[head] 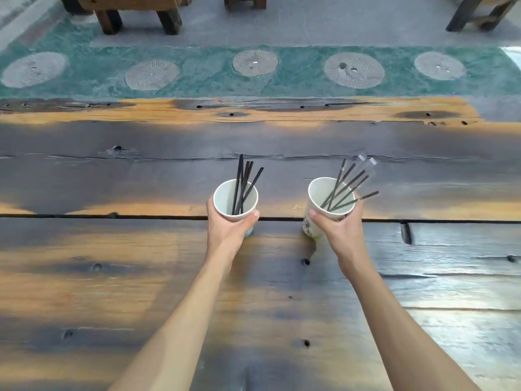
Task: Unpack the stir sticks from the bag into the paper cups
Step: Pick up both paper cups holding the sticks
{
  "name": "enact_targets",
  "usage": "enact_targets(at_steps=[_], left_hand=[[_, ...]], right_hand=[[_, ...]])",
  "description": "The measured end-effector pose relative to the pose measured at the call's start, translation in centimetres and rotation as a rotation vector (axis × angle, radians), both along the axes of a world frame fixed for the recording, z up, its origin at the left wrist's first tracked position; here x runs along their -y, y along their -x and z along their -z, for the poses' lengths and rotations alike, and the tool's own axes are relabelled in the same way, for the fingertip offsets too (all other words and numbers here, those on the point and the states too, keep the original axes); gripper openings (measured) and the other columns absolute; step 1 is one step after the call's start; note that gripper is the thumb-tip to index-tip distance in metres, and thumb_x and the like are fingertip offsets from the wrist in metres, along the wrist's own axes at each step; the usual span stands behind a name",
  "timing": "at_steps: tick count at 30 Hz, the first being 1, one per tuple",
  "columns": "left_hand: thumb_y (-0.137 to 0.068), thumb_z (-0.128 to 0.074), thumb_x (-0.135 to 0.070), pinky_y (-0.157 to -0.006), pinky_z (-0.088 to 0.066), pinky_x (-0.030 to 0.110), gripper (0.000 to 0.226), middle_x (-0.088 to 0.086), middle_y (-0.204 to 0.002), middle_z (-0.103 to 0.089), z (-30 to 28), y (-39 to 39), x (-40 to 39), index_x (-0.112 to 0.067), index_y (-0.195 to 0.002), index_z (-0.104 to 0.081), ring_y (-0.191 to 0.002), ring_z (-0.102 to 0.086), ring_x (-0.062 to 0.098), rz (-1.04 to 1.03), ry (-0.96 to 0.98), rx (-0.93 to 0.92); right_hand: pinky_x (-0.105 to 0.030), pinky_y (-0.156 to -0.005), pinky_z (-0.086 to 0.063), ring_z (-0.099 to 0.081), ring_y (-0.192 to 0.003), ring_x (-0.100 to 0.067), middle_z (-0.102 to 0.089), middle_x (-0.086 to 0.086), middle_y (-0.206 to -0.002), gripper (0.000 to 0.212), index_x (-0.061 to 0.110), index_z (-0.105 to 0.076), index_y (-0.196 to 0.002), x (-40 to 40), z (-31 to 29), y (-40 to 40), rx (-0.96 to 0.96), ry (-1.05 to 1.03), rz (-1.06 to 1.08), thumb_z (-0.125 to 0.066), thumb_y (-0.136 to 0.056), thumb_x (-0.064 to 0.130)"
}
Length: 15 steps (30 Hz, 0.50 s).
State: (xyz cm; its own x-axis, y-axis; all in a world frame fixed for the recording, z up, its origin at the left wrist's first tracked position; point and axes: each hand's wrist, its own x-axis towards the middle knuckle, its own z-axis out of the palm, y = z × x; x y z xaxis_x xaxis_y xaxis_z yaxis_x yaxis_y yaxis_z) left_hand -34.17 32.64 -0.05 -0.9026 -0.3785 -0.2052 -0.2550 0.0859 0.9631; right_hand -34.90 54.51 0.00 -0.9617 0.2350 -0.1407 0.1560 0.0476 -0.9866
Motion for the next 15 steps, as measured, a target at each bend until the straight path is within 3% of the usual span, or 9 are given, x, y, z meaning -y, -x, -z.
enact_targets(at_steps=[3,6,15], left_hand=[[-0.072,-0.087,-0.016,-0.069,-0.041,-0.003,0.072,-0.024,-0.111,-0.057,0.7,3.0,0.1,-0.033,-0.125,-0.042,-0.087,-0.052,-0.029,0.011,0.016,-0.022],[-0.07,-0.088,-0.019,-0.08,-0.044,0.005,0.075,-0.023,-0.116,-0.057,1.6,4.8,0.1,-0.033,-0.128,-0.042,-0.094,-0.053,-0.026,0.025,0.014,-0.038],[-0.069,-0.089,-0.024,-0.097,-0.046,0.022,0.078,-0.019,-0.124,-0.058,3.0,6.1,0.1,-0.039,-0.129,-0.04,-0.115,-0.056,-0.004,0.033,-0.002,-0.074]], right_hand=[[-0.038,-0.102,-0.049,-0.056,-0.12,-0.014,-0.057,0.002,-0.129,0.079,0.027,-0.039,-0.131,0.0,1.2,2.2,-0.003,-0.01,-0.021,-0.086,-0.068,0.028],[-0.039,-0.103,-0.049,-0.057,-0.12,-0.013,-0.057,0.003,-0.128,0.078,0.026,-0.038,-0.132,0.0,1.9,4.0,-0.014,0.001,-0.015,-0.084,-0.07,0.027],[-0.044,-0.105,-0.047,-0.058,-0.117,-0.01,-0.059,0.008,-0.124,0.076,0.031,-0.035,-0.132,0.0,3.3,6.4,-0.032,-0.061,-0.008,-0.085,-0.075,0.022]])
